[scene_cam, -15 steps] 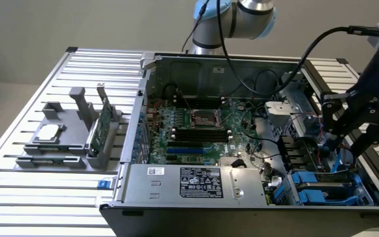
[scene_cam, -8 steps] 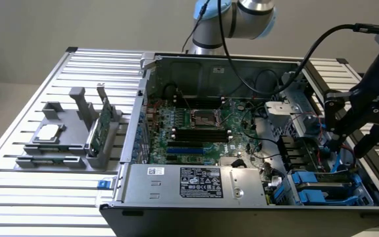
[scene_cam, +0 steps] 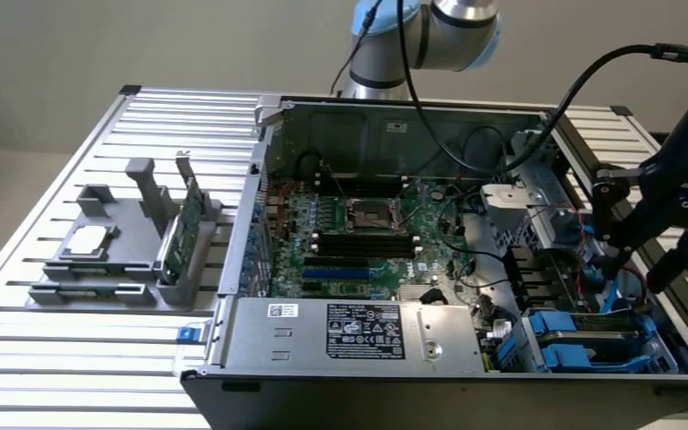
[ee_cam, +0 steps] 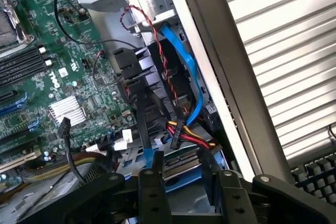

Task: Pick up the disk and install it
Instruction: 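Insert the first disk wire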

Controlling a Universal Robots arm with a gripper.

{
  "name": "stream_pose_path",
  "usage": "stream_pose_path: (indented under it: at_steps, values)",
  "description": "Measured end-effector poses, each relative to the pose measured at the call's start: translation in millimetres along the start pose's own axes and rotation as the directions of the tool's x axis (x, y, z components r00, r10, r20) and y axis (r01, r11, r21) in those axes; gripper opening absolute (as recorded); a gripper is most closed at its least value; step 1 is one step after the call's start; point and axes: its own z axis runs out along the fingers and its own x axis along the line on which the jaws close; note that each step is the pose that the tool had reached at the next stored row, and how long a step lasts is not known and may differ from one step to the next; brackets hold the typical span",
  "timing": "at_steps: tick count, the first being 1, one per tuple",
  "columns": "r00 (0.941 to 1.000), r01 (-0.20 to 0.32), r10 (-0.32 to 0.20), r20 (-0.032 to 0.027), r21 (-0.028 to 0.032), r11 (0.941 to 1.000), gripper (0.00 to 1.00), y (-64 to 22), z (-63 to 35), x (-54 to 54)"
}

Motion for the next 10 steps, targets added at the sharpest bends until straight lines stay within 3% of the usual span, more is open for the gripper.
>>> stream_pose_path:
  at_steps: [10]
  values:
    - [0.9990,-0.046,0.046,0.0000,0.0025,0.9990,0.42,-9.3,1.5,-4.1]
